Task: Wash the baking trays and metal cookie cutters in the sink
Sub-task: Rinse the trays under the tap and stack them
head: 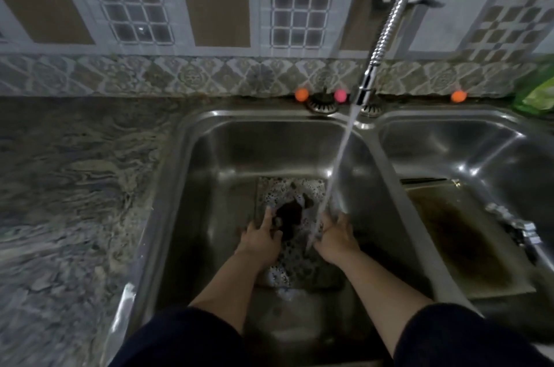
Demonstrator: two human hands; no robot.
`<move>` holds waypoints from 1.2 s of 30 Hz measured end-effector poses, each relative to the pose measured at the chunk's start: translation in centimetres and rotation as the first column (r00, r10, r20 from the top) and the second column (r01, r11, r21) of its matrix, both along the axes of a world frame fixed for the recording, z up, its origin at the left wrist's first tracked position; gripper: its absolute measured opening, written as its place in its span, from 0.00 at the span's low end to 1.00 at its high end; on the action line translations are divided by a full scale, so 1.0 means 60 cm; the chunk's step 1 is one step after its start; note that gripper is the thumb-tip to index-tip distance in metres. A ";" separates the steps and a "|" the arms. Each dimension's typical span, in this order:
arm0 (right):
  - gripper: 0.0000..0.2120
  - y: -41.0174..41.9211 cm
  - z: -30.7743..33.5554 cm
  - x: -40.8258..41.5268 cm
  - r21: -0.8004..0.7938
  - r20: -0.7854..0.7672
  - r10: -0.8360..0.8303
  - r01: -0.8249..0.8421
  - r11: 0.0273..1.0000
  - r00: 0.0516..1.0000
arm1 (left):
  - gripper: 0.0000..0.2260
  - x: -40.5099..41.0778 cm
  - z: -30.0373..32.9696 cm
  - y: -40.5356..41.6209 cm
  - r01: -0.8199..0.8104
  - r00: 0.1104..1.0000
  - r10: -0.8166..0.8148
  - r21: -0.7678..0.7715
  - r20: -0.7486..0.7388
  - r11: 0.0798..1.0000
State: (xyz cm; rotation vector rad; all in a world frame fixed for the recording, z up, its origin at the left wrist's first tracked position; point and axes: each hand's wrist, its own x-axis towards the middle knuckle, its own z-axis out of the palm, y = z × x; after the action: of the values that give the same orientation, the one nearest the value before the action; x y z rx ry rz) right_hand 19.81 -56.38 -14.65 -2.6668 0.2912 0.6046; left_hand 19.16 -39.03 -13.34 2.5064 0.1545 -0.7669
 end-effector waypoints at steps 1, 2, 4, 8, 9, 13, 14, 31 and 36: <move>0.39 0.005 -0.006 0.003 0.013 -0.004 -0.028 0.028 1.000 1.000 | 0.29 0.002 -0.004 0.000 -0.009 1.000 0.009 -0.020 -0.021 1.000; 0.40 0.011 -0.012 0.005 0.017 -0.009 -0.046 0.046 0.999 0.999 | 0.30 0.004 -0.006 0.000 -0.021 0.999 0.019 -0.044 -0.043 0.999; 0.40 0.018 -0.017 0.007 0.011 -0.040 -0.072 0.073 0.997 0.997 | 0.31 0.005 -0.006 -0.001 -0.034 0.997 0.030 -0.064 -0.073 0.997; 0.45 0.020 -0.014 0.020 0.102 -0.104 -0.167 0.177 0.979 0.980 | 0.32 0.013 -0.007 0.003 -0.047 0.992 0.037 -0.077 -0.124 0.996; 0.45 0.020 -0.012 0.022 0.146 -0.091 -0.179 0.190 0.971 0.980 | 0.32 0.013 -0.006 0.004 -0.051 0.990 0.040 -0.084 -0.135 0.995; 0.42 0.021 -0.001 0.004 0.190 0.006 -0.221 0.216 0.958 0.975 | 0.31 0.008 -0.013 0.001 -0.082 0.985 0.065 -0.103 -0.161 0.991; 0.41 0.023 0.006 -0.002 0.138 0.054 -0.226 0.217 0.966 0.973 | 0.30 0.006 -0.013 -0.002 -0.085 0.985 0.068 -0.103 -0.158 0.991; 0.44 -0.031 0.162 -0.088 0.505 0.529 -0.197 -0.120 0.855 0.826 | 0.28 -0.053 0.084 -0.022 -0.256 0.855 0.486 -0.666 0.183 0.701; 0.35 -0.030 0.173 -0.073 0.045 0.548 0.058 -0.099 0.994 0.835 | 0.23 -0.069 0.141 -0.006 -0.120 0.732 0.616 -0.835 0.291 0.537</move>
State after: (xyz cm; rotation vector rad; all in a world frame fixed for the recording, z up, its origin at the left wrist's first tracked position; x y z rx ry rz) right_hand 15.41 -58.16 -4.25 -2.6515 -0.0072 -0.1443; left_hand 15.01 -39.40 -4.86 1.6221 0.1294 0.1510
